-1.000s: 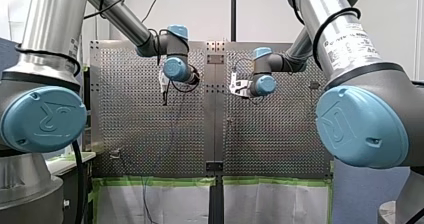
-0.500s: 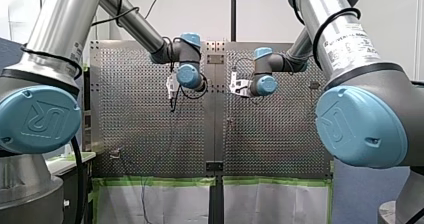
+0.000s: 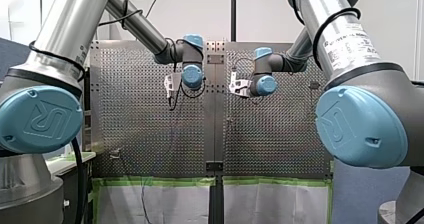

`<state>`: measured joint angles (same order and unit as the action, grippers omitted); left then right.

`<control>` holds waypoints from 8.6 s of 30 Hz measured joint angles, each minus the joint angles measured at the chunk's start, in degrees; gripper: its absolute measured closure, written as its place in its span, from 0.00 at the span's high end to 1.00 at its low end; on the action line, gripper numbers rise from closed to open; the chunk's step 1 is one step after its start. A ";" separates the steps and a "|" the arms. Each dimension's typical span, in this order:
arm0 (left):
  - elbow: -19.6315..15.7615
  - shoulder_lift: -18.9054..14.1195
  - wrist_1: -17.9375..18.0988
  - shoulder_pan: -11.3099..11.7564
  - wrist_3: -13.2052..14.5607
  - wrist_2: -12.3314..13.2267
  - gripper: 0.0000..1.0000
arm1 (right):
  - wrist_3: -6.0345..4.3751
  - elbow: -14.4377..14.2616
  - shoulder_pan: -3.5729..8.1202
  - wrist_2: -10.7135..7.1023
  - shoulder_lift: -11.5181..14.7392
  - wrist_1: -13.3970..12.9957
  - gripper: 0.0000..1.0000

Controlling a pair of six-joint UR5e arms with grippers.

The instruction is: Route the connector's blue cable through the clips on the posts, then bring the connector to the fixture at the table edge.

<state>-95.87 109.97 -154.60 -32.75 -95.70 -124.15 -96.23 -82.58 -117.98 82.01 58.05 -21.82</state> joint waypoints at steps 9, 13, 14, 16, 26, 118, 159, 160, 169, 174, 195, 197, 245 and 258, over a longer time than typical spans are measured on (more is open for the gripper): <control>2.47 3.58 0.39 -0.85 -0.48 -1.81 1.00 | 0.05 0.00 -0.03 0.00 -0.01 0.18 0.00; 2.94 4.06 0.82 -0.46 -0.44 -2.36 1.00 | 0.06 0.00 -0.13 0.00 -0.03 0.25 0.00; 3.06 4.09 0.88 -0.37 -0.37 -2.47 1.00 | 0.06 0.00 -0.14 0.00 -0.04 0.28 0.00; 3.35 4.12 0.99 -0.29 -0.08 -2.64 1.00 | 0.04 0.00 -0.17 0.00 -0.05 0.32 0.00; 4.90 4.15 1.14 -0.15 1.43 -3.40 1.00 | 0.19 0.00 -0.28 0.00 -0.02 0.45 0.00; 10.55 9.07 4.77 0.57 8.46 -7.38 0.00 | 0.50 0.00 -0.36 0.00 -0.07 1.24 0.00; 10.55 9.05 2.79 0.38 9.30 -6.72 0.95 | 0.50 -0.01 0.02 0.00 -0.08 1.57 0.00; 10.55 9.06 2.91 0.42 9.39 -6.57 0.95 | 0.50 -0.01 0.02 -0.01 -0.08 1.60 0.00; 10.55 9.07 3.09 0.50 9.63 -5.77 0.66 | 0.50 -0.01 -0.08 -0.04 -0.07 1.74 0.00; 10.55 9.07 3.11 0.42 9.66 -5.87 0.39 | 0.56 0.00 -0.10 -0.05 -0.07 1.90 0.00; 10.55 9.07 2.57 0.29 11.03 -6.77 0.00 | 0.59 -0.01 -0.10 -0.08 -0.07 1.95 0.00; 10.55 9.07 2.19 0.20 11.15 -6.52 0.00 | 0.58 -0.01 -0.10 -0.08 -0.07 1.95 0.00; 10.55 9.04 1.54 0.04 11.42 -8.01 0.19 | 0.58 -0.01 -0.26 -0.05 -0.07 2.57 0.00; 10.55 9.06 0.51 0.04 11.27 -6.84 0.19 | 0.59 -0.01 -0.33 -0.09 -0.07 2.90 0.00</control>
<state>-85.32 119.02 -154.08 -32.72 -84.44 -131.00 -95.64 -82.58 -118.32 81.93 57.98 -18.93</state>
